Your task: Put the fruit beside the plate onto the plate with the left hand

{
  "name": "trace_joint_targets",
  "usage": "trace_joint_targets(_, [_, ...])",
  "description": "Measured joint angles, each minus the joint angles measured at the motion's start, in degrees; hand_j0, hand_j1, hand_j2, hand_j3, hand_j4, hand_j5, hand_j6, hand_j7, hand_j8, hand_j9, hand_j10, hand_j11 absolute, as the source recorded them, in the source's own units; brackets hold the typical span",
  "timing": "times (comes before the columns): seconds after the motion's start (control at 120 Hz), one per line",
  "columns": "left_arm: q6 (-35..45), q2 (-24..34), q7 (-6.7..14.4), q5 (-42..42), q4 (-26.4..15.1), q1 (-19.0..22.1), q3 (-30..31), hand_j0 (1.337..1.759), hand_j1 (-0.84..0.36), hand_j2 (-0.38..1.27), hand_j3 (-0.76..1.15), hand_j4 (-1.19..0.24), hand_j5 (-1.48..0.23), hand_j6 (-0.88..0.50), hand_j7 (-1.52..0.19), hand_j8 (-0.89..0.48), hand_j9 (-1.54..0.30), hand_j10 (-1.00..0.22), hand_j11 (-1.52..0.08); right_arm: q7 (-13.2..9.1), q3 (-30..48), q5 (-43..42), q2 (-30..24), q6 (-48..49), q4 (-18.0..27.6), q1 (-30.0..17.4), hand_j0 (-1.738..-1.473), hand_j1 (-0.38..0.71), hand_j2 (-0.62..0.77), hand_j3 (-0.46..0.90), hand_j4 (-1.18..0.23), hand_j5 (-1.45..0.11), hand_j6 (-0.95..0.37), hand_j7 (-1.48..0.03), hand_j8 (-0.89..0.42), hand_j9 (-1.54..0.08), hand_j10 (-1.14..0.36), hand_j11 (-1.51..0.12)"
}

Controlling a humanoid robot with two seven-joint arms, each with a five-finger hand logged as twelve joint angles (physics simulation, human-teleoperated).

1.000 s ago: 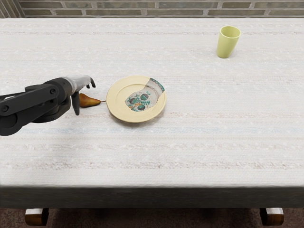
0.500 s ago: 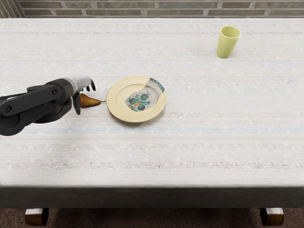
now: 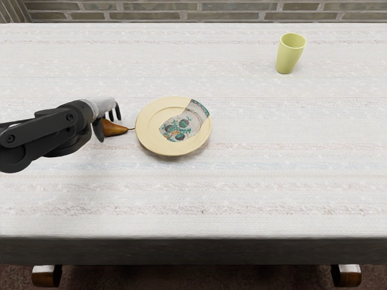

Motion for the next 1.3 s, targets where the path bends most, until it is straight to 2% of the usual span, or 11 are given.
trace_joint_targets(0.275, [0.30, 0.01, 0.00, 0.06, 0.16, 0.34, 0.82, 1.658, -0.28, 0.11, 0.00, -0.53, -0.68, -0.53, -0.68, -0.56, -0.68, -0.53, -0.68, 0.00, -0.05, 0.00, 0.00, 0.00, 0.02, 0.00, -1.658, -0.35, 0.00, 0.00, 0.00, 0.00, 0.00, 0.00, 0.00, 0.00, 0.00, 0.00])
trace_joint_targets(0.417, [0.58, -0.08, 0.00, 0.19, 0.14, 0.65, 0.88, 1.656, -0.30, 0.22, 0.00, -0.59, -0.75, -0.54, -0.76, -0.57, -0.77, -0.59, -0.77, 0.00, -0.04, 0.00, 0.00, 0.00, 0.02, 0.00, -1.658, -0.35, 0.00, 0.00, 0.00, 0.00, 0.00, 0.00, 0.00, 0.00, 0.00, 0.00])
trace_joint_targets(0.642, [0.58, -0.08, 0.01, -0.10, 0.09, 0.69, 0.87, 1.654, -0.29, 0.38, 0.00, -0.62, -0.89, -0.56, -0.90, -0.59, -0.92, -0.69, -0.91, 0.00, -0.02, 0.00, 0.00, 0.00, 0.00, 0.00, -1.658, -0.35, 0.00, 0.00, 0.00, 0.00, 0.00, 0.00, 0.00, 0.00, 0.00, 0.00])
trace_joint_targets(0.708, [0.46, 0.01, 0.03, -0.31, 0.05, 0.69, 0.85, 1.653, -0.30, 0.37, 0.00, -0.61, -0.94, -0.54, -0.94, -0.56, -0.95, -0.72, -0.95, 0.00, 0.00, 0.00, 0.00, 0.00, 0.00, 0.00, -1.658, -0.35, 0.00, 0.00, 0.00, 0.00, 0.00, 0.00, 0.00, 0.00, 0.00, 0.00])
trace_joint_targets(0.758, [0.40, 0.01, 0.04, -0.46, 0.03, 0.65, 0.81, 1.653, -0.32, 0.44, 0.00, -0.61, -0.97, -0.52, -0.96, -0.53, -0.97, -0.73, -0.97, 0.00, 0.00, 0.00, 0.00, 0.00, 0.01, 0.00, -1.658, -0.35, 0.00, 0.00, 0.00, 0.00, 0.00, 0.00, 0.00, 0.00, 0.00, 0.00])
trace_joint_targets(0.867, [0.28, 0.72, 0.05, -0.87, -0.21, 0.38, 0.58, 1.653, -0.31, 0.39, 0.00, -0.61, -1.02, -0.51, -1.00, -0.51, -1.00, -0.76, -1.00, 0.00, 0.03, 0.00, 0.00, 0.00, 0.00, 0.00, -1.658, -0.35, 0.00, 0.00, 0.00, 0.00, 0.00, 0.00, 0.00, 0.00, 0.00, 0.00])
trace_joint_targets(0.95, [0.11, 0.88, 0.04, -1.14, -0.54, -0.13, 0.30, 1.653, -0.30, 0.34, 0.00, -0.61, -1.04, -0.51, -1.02, -0.50, -1.02, -0.75, -1.01, 0.00, 0.03, 0.00, 0.00, 0.00, 0.00, 0.00, -1.658, -0.35, 0.00, 0.00, 0.00, 0.00, 0.00, 0.00, 0.00, 0.00, 0.00, 0.00])
trace_joint_targets(1.017, [-0.05, 0.92, 0.04, -1.37, -0.73, -0.50, 0.17, 1.654, -0.34, 0.42, 0.00, -0.61, -1.05, -0.50, -1.03, -0.49, -1.03, -0.74, -1.02, 0.00, 0.02, 0.00, 0.00, 0.00, 0.00, 0.00, -1.658, -0.35, 0.00, 0.00, 0.00, 0.00, 0.00, 0.00, 0.00, 0.00, 0.00, 0.00])
trace_joint_targets(1.133, [-0.18, 3.06, 0.03, -1.73, -1.72, -1.87, 0.03, 1.653, -0.33, 0.40, 0.00, -0.63, -1.07, -0.49, -1.04, -0.48, -1.03, -0.72, -1.03, 0.00, 0.03, 0.00, 0.00, 0.00, 0.00, 0.00, -1.658, -0.35, 0.00, 0.00, 0.00, 0.00, 0.00, 0.00, 0.00, 0.00, 0.00, 0.00])
trace_joint_targets(1.225, [-0.28, 3.77, 0.04, -2.26, -2.86, -3.19, -0.06, 1.654, -0.34, 0.46, 0.00, -0.64, -1.09, -0.49, -1.05, -0.49, -1.03, -0.72, -1.03, 0.00, 0.03, 0.00, 0.00, 0.00, 0.00, 0.00, -1.658, -0.35, 0.00, 0.00, 0.00, 0.00, 0.00, 0.00, 0.00, 0.00, 0.00, 0.00])
trace_joint_targets(1.3, [-0.34, 4.11, 0.05, -2.46, -3.52, -3.76, -0.11, 1.654, -0.32, 0.42, 0.00, -0.65, -1.09, -0.50, -1.04, -0.50, -1.03, -0.73, -1.03, 0.00, 0.03, 0.00, 0.00, 0.00, 0.00, 0.00, -1.658, -0.35, 0.00, 0.00, 0.00, 0.00, 0.00, 0.00, 0.00, 0.00, 0.00, 0.00])
